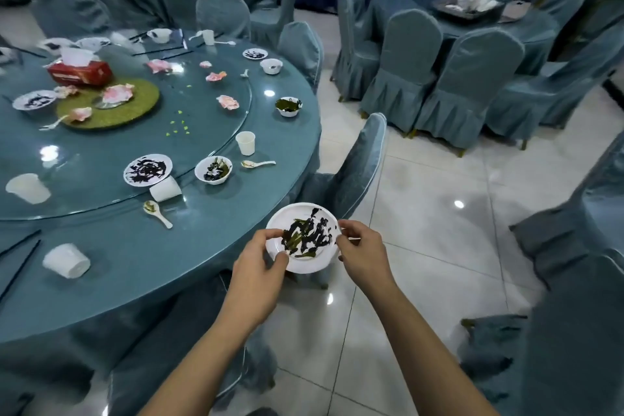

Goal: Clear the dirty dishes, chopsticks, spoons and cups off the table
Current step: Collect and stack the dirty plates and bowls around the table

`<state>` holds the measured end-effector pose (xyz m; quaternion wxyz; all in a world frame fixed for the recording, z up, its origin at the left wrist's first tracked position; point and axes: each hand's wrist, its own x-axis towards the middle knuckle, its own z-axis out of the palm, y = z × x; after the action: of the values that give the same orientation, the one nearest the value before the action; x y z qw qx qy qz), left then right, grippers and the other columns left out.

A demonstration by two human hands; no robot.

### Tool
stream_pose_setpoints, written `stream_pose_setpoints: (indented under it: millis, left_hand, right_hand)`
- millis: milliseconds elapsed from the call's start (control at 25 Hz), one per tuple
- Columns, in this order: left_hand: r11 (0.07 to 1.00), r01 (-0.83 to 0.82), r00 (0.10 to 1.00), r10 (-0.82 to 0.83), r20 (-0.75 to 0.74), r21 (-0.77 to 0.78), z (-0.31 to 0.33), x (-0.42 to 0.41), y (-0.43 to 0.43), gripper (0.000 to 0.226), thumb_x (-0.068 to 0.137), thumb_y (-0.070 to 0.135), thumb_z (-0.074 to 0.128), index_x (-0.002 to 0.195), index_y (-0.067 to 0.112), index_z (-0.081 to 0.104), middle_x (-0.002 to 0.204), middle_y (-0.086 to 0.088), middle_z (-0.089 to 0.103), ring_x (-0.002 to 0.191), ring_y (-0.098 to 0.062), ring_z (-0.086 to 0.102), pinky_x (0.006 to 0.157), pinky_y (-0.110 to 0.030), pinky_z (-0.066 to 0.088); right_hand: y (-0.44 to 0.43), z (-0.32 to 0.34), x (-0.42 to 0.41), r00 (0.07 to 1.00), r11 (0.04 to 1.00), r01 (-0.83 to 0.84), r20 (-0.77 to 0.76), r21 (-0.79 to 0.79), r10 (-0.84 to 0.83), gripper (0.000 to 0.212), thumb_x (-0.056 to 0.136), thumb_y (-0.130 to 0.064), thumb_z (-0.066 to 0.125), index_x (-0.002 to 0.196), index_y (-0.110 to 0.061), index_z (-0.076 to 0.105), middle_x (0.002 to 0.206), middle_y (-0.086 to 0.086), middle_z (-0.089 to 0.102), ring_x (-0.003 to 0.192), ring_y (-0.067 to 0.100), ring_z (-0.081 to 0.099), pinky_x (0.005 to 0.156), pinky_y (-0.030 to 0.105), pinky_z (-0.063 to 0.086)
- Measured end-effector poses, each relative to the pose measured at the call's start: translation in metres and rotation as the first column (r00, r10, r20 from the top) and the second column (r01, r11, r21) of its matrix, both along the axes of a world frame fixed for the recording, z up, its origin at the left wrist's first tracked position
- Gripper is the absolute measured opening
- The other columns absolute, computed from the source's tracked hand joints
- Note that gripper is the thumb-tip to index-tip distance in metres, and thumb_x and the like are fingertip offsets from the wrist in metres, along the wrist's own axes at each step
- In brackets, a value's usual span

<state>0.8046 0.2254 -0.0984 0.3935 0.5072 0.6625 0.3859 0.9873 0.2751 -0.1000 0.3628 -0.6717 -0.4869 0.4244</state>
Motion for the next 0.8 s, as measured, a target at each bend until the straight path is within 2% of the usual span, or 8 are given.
stream_pose_setpoints:
  millis: [160, 280, 440, 520, 600, 640, 720, 800]
  left_hand:
    - [0.997, -0.082, 0.996, 0.082, -0.033, -0.001, -0.002, 0.009, 0.014, 0.031, 0.092, 0.028, 0.058, 0.121, 0.041, 0.057, 0.124, 0.011, 0.064, 0.116, -0.013, 0.058, 0.099, -0.038, 0.048]
    - [0.988, -0.155, 0.988, 0.154, -0.032, -0.017, -0.004, 0.01, 0.032, 0.029, 0.095, 0.023, 0.058, 0.121, 0.038, 0.059, 0.121, 0.01, 0.065, 0.113, -0.013, 0.059, 0.093, -0.034, 0.047]
    - [0.973, -0.232, 0.972, 0.232, -0.025, 0.002, -0.005, 0.006, 0.067, 0.03, 0.097, 0.017, 0.058, 0.121, 0.035, 0.059, 0.121, 0.007, 0.063, 0.083, -0.012, 0.06, 0.073, -0.028, 0.043]
    - [0.964, -0.265, 0.964, 0.265, -0.007, -0.007, -0.006, 0.002, 0.086, 0.03, 0.097, 0.017, 0.056, 0.121, 0.036, 0.059, 0.121, 0.007, 0.061, 0.073, -0.014, 0.056, 0.066, -0.028, 0.04]
    - [0.959, -0.283, 0.959, 0.283, -0.002, -0.017, -0.01, -0.004, 0.103, 0.029, 0.097, 0.019, 0.055, 0.119, 0.039, 0.057, 0.124, 0.007, 0.059, 0.081, -0.017, 0.058, 0.07, -0.032, 0.042]
    - [0.956, -0.294, 0.956, 0.294, 0.009, -0.025, -0.012, -0.008, 0.109, 0.029, 0.097, 0.02, 0.055, 0.119, 0.04, 0.056, 0.125, 0.008, 0.058, 0.09, -0.018, 0.059, 0.075, -0.035, 0.044]
    - [0.949, -0.312, 0.95, 0.313, 0.013, -0.039, -0.015, -0.015, 0.121, 0.03, 0.098, 0.021, 0.055, 0.119, 0.042, 0.055, 0.124, 0.011, 0.055, 0.11, -0.02, 0.06, 0.09, -0.04, 0.049]
    - [0.939, -0.338, 0.941, 0.339, 0.005, -0.064, -0.016, -0.023, 0.132, 0.031, 0.097, 0.021, 0.055, 0.119, 0.043, 0.055, 0.124, 0.012, 0.055, 0.115, -0.023, 0.06, 0.098, -0.046, 0.049]
  right_hand:
    - [0.036, -0.005, 0.007, 0.996, 0.997, -0.075, -0.04, -0.011, 0.075, 0.03, 0.096, -0.011, 0.061, 0.125, -0.017, 0.069, 0.1, -0.013, 0.068, 0.093, 0.008, 0.064, 0.092, 0.041, 0.059]
    - [0.065, -0.012, 0.005, 0.988, 0.989, -0.149, -0.054, -0.017, 0.148, 0.03, 0.097, -0.012, 0.061, 0.125, -0.018, 0.069, 0.105, -0.009, 0.071, 0.096, 0.01, 0.066, 0.091, 0.04, 0.059]
    - [0.113, -0.018, -0.006, 0.974, 0.974, -0.228, -0.008, -0.006, 0.228, 0.028, 0.095, -0.015, 0.063, 0.122, -0.021, 0.071, 0.105, -0.012, 0.073, 0.098, 0.009, 0.068, 0.091, 0.039, 0.059]
    - [0.137, -0.017, -0.013, 0.964, 0.964, -0.265, 0.014, 0.005, 0.265, 0.026, 0.096, -0.014, 0.063, 0.12, -0.019, 0.071, 0.103, -0.011, 0.073, 0.096, 0.005, 0.067, 0.082, 0.024, 0.057]
    - [0.159, -0.019, -0.021, 0.954, 0.954, -0.298, 0.022, -0.005, 0.298, 0.024, 0.097, -0.012, 0.062, 0.117, -0.02, 0.071, 0.1, -0.013, 0.071, 0.092, -0.002, 0.065, 0.069, 0.009, 0.049]
    - [0.169, -0.02, -0.027, 0.948, 0.948, -0.316, 0.022, -0.018, 0.317, 0.024, 0.097, -0.012, 0.063, 0.118, -0.02, 0.071, 0.099, -0.014, 0.071, 0.091, -0.003, 0.064, 0.066, 0.008, 0.047]
    - [0.19, -0.022, -0.037, 0.942, 0.942, -0.335, 0.027, -0.019, 0.335, 0.026, 0.096, -0.011, 0.063, 0.12, -0.018, 0.071, 0.099, -0.015, 0.07, 0.091, -0.004, 0.063, 0.073, 0.01, 0.047]
    - [0.206, -0.026, -0.048, 0.936, 0.936, -0.351, 0.022, -0.032, 0.352, 0.028, 0.095, -0.01, 0.062, 0.12, -0.017, 0.071, 0.098, -0.015, 0.07, 0.093, -0.003, 0.064, 0.08, 0.016, 0.049]
